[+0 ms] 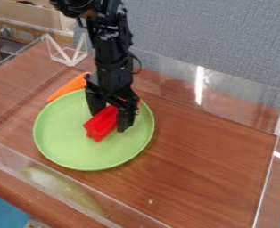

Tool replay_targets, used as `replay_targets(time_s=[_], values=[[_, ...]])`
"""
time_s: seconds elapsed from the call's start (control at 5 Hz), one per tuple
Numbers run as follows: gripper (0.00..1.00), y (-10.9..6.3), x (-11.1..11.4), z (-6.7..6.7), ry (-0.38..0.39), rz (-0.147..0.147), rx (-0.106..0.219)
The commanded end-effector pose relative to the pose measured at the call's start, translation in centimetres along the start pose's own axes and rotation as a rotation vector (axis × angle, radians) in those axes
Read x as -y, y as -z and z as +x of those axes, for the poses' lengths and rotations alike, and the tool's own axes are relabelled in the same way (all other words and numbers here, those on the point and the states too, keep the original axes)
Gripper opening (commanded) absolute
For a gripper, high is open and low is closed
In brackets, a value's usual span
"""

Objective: Put the red object on the right side

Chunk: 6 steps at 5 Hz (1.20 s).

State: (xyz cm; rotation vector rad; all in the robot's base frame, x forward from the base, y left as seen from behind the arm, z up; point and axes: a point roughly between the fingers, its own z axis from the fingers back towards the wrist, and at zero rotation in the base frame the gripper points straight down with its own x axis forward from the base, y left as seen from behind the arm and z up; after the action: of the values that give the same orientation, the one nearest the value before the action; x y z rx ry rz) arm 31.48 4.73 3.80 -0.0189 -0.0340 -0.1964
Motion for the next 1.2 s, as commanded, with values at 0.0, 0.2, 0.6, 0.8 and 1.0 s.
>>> replay_targets(time_s=[0.0,0.2,0.6,0.8,1.0], values=[[0.0,-1.7,-0.4,1.1,0.017,0.019,0.049],[0.0,-4.7,1.7,1.5,0.007,0.037,0.08],[0.0,-6.7,10.2,2.8,0.129,0.025,0.108],[0.0,-4.4,15.0,2.8,0.237,-0.006,0.07],[0.0,-2.0,16.7,2.2,0.269,-0.025,0.023]])
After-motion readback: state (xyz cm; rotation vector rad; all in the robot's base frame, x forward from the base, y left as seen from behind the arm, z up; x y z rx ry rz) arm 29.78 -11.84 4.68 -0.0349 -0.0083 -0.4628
